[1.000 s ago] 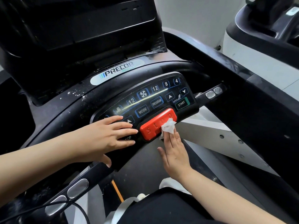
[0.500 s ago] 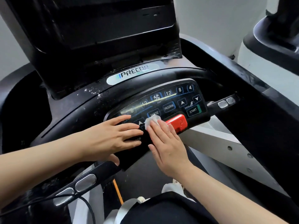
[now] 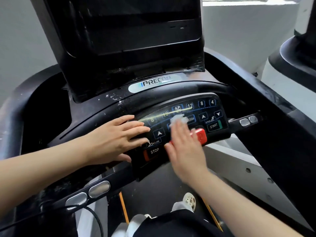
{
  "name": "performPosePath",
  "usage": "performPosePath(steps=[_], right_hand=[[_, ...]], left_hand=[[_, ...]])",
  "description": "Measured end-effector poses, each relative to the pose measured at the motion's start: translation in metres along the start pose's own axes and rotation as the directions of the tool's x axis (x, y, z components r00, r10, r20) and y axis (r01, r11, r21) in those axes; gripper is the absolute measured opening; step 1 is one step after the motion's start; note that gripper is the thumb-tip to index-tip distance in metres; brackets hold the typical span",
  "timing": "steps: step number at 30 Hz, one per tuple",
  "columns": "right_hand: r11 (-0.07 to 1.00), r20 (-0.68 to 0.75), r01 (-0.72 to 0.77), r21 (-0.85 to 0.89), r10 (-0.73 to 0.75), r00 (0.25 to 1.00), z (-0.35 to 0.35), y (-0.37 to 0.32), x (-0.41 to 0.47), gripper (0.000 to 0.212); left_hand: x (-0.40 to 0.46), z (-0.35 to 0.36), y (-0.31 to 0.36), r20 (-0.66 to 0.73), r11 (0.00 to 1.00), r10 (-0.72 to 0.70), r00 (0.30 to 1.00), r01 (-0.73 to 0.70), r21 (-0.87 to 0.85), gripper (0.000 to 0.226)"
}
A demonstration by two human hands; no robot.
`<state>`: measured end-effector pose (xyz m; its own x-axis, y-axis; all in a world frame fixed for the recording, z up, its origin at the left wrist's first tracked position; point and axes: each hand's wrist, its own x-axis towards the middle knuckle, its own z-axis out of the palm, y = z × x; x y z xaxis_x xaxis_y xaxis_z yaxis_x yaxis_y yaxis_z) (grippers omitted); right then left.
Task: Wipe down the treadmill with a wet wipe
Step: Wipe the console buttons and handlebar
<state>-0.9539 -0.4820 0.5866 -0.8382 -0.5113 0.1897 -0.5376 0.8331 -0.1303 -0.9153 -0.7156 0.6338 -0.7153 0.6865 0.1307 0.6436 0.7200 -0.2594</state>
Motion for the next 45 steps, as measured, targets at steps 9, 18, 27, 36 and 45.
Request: performPosePath(steps=[9, 18, 27, 36, 45], right_hand=[[0.973, 0.045, 0.139, -0.185, -0.133, 0.990, 0.000, 0.016, -0.006, 0.064], [0.980, 0.040, 0.186, -0.070, -0.183, 0.982, 0.003, -0.032, 0.000, 0.072], [0.988, 0.109, -0.132, -0.080, 0.141, 0.984, -0.016, 0.029, 0.056, 0.069], [0.930, 0.098, 0.358, -0.083, -0.350, 0.932, -0.008, -0.027, 0.024, 0.069], [0.950, 0.119, -0.313, 0.015, 0.309, 0.944, -0.031, 0.061, 0.070, 0.068]], left_hand=[[-0.009, -0.002, 0.001, -0.009, 0.981, -0.191, 0.982, 0.191, 0.019, 0.083], [-0.006, -0.010, 0.002, 0.027, 0.966, -0.258, 0.966, 0.259, -0.024, 0.103], [-0.001, -0.014, -0.002, 0.139, 0.938, -0.339, 0.931, 0.345, -0.026, 0.113], [0.006, -0.016, -0.005, 0.162, 0.938, -0.332, 0.929, 0.344, -0.050, 0.131], [0.029, -0.028, -0.012, 0.270, 0.967, -0.254, 0.929, 0.245, 0.067, 0.150]])
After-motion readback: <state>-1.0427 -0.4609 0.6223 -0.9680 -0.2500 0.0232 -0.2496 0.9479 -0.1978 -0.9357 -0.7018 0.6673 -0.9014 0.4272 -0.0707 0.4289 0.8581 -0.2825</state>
